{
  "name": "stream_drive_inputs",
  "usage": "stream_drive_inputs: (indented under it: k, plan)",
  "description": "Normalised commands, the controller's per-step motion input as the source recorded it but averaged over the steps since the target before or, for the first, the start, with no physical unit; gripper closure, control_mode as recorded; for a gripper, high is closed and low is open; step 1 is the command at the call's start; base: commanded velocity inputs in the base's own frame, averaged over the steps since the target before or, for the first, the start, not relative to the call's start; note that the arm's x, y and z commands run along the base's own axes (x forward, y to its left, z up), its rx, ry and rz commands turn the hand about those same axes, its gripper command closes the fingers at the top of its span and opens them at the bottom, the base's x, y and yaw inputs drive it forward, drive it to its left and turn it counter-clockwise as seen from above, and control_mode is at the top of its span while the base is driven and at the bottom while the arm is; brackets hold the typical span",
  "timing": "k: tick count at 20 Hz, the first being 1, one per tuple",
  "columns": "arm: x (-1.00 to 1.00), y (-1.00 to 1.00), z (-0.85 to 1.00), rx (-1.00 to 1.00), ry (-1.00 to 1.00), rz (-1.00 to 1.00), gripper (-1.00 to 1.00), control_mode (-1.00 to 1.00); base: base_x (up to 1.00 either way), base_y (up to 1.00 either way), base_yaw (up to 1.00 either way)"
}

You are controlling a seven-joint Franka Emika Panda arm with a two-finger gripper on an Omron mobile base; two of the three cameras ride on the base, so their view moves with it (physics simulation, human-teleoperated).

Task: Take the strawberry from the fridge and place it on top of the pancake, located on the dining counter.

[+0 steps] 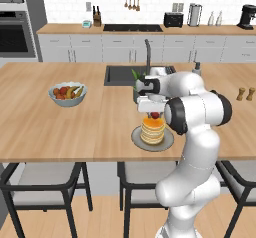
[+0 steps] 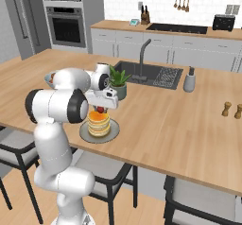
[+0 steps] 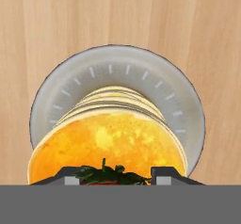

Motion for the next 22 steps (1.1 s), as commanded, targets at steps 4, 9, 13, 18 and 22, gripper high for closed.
stream_drive_inputs:
  k: [4, 9, 13, 18, 22]
  plan:
    - [-0.08, 0.15, -0.24, -0.03, 0.00, 0.00, 1.00, -1.00, 0.00, 0.00, 0.00]
    - [0.00, 0.26, -0.29, -0.05, 0.00, 0.00, -1.00, -1.00, 0.00, 0.00, 0.00]
    - [-0.11, 0.04, -0.14, 0.00, 0.00, 0.00, -1.00, -1.00, 0.00, 0.00, 0.00]
    - [-0.20, 0.00, -0.12, 0.00, 0.00, 0.00, -1.00, -1.00, 0.00, 0.00, 0.00]
    - [-0.27, 0.00, -0.04, 0.00, -0.02, 0.00, -1.00, -1.00, 0.00, 0.00, 0.00]
